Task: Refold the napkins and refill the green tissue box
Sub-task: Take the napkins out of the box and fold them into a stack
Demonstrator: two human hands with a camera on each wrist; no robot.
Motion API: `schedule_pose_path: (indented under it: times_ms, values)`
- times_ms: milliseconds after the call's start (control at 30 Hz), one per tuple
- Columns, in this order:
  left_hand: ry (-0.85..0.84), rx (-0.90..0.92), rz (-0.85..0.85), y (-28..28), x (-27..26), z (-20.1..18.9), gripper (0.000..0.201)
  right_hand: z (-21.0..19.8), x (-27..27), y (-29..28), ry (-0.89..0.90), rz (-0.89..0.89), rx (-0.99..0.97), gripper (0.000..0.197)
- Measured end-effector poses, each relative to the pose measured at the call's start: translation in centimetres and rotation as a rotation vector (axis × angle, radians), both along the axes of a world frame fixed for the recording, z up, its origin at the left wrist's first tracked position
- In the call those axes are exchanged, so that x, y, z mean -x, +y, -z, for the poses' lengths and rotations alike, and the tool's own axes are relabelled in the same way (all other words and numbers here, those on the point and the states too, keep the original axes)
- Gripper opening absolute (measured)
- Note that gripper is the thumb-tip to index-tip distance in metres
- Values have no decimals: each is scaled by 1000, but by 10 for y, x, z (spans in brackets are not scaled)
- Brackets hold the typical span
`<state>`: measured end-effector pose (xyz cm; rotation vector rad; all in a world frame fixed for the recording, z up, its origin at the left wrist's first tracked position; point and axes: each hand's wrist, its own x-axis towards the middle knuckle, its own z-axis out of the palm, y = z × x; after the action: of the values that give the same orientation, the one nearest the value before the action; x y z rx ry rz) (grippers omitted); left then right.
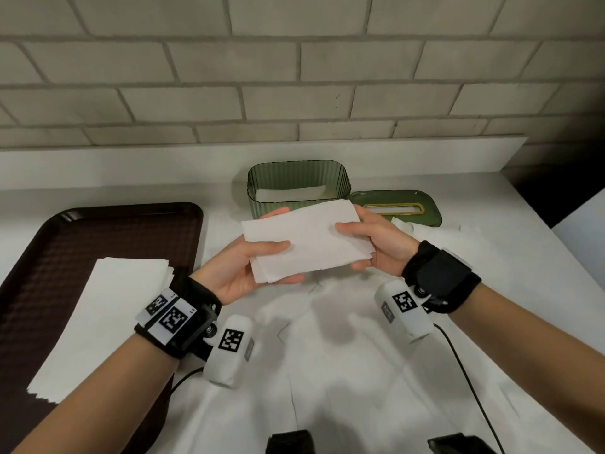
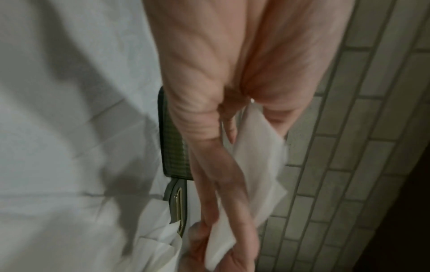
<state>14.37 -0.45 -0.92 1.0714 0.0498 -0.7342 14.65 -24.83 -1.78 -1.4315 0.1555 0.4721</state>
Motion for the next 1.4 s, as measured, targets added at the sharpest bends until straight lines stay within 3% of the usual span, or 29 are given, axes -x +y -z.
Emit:
schedule_pose_path:
  times_ms: [167,300,400,533,700,833,900,967,1067,1167,1300,1400]
  values:
    - [-150,-212,160,-3,-4,-12,44,-9,-7,8,-100,59,110,35]
    - [-439,-525,-73,1,-41,-20,50,-28,-33,10,-375,192,259,29]
    - [-734,-702,-285,-2,-75,-34,53,-37,-61,13,-613,307,475,39]
    - [-1003,-1031,-309,-18,-107,-41,66,-38,-92,20,-778,356,673,40]
    - [-1008,-1361,-120,-27,-126,-21,69,-17,-115,18,-724,243,931,41]
    - [-1061,-1521,77,-27,-131,-4,58,-4,-116,15,-635,-20,1250,39]
    - [-1099,-1641,101,-26,-130,-3,52,-3,-116,15,-623,-86,1393,34]
    - [-1137,-1727,67,-25,-129,-7,41,-8,-117,12,-638,-45,1491,31]
    - [-1180,-1783,139,-25,-131,-19,27,-14,-122,10,-671,-22,1563,35]
    - [-1211,-1791,341,-31,-135,-20,34,-11,-125,11,-650,-144,1644,40]
    - [-1142,-1804,584,-38,-136,-8,40,-7,-130,13,-549,-269,1686,29]
    - [-1110,-1814,652,-38,-136,-6,45,-12,-132,13,-614,-239,1723,22]
